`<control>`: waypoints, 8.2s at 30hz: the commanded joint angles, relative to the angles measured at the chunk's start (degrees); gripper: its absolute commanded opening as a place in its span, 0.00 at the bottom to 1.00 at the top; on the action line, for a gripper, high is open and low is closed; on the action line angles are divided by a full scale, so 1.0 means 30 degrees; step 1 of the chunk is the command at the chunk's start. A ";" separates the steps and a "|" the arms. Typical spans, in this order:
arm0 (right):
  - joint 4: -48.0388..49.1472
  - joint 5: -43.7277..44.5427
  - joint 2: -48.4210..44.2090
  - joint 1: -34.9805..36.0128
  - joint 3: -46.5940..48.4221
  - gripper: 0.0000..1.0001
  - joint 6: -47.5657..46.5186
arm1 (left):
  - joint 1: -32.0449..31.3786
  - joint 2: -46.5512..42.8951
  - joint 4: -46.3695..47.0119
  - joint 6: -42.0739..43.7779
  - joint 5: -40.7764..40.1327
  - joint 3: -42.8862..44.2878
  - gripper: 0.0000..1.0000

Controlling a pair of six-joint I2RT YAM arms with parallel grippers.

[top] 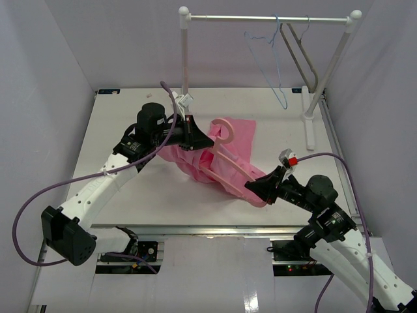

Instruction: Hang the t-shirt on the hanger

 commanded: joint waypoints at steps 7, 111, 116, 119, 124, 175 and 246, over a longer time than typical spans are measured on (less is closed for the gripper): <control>0.5719 0.0306 0.3396 0.0031 0.1672 0.08 0.0089 | -0.0466 -0.0947 0.1412 -0.2671 0.0407 0.1155 0.00; 0.1447 -0.3746 0.5999 -0.0018 0.6410 0.37 -0.3716 | -0.1439 -0.8787 -1.2122 1.7267 0.3503 -0.0072 0.00; 0.1144 -0.1864 0.6120 0.0002 0.7059 0.59 -0.3534 | -0.1439 -0.8699 -1.0854 1.5287 0.0910 -0.0959 0.00; 0.0289 -0.0520 0.6088 0.0002 0.7462 0.70 -0.3501 | -0.1439 -0.8707 -1.0399 1.4617 -0.0224 -0.1009 0.00; -0.0660 0.2257 0.5773 0.0001 0.8207 0.77 -0.3590 | -0.1439 -0.8450 -0.9969 1.3615 -0.1082 -0.0808 0.00; 0.8666 1.5322 1.6699 1.0919 0.6536 0.52 -0.0313 | -0.1410 -1.0415 -0.2832 0.4750 -0.9171 -0.2827 0.00; 0.0384 1.3990 0.9375 0.0927 0.7492 0.08 -0.2124 | -0.1410 -1.0176 -0.9405 1.1933 -0.4085 -0.3125 0.00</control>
